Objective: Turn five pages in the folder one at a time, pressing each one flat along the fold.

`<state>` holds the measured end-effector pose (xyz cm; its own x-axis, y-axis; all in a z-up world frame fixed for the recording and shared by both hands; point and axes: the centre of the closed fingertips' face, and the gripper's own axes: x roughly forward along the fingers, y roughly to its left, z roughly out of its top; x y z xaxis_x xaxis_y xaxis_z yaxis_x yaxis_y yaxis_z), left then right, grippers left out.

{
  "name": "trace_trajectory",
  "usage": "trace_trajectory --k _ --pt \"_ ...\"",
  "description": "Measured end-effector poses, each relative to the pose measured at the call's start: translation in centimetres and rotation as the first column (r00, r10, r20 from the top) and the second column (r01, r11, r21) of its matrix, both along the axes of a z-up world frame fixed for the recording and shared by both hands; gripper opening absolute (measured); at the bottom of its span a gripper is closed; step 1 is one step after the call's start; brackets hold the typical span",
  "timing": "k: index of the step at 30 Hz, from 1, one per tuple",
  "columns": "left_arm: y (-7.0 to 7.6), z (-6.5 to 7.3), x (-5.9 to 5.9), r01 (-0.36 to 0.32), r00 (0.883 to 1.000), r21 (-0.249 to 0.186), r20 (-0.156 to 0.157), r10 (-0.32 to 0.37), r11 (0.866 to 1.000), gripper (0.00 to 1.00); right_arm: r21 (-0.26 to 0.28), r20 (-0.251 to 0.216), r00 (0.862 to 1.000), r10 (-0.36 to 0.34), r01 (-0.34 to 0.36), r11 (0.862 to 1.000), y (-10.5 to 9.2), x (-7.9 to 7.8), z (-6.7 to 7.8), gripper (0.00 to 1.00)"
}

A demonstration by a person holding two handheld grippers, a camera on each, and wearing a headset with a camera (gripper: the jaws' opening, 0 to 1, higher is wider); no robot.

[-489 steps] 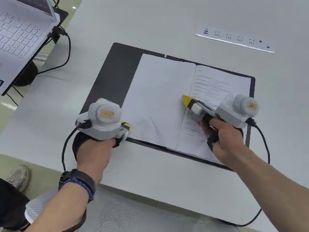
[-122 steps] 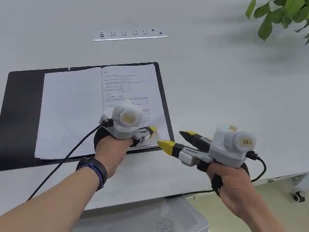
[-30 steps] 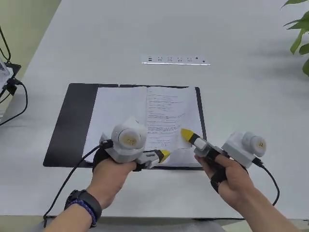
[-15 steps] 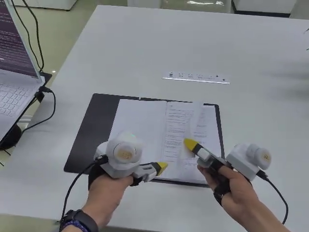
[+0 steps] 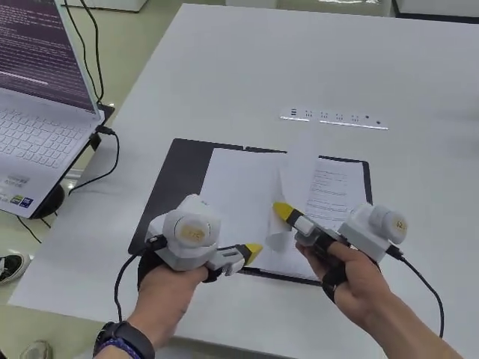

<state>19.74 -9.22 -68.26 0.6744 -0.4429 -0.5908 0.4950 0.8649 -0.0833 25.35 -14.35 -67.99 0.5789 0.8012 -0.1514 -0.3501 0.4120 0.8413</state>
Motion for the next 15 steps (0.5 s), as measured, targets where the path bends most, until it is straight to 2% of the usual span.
trace_trajectory --k 11,15 --pt "2.2 0.2 -0.5 -0.049 0.999 0.009 0.000 0.049 0.999 0.59 0.018 -0.004 0.996 0.087 -0.087 0.996 4.4 -0.5 -0.2 0.00" --pt "2.5 0.0 -0.5 -0.056 0.998 0.008 -0.004 0.056 0.998 0.59 0.020 -0.009 0.993 0.120 -0.120 0.993 6.1 -0.7 -0.9 0.00"
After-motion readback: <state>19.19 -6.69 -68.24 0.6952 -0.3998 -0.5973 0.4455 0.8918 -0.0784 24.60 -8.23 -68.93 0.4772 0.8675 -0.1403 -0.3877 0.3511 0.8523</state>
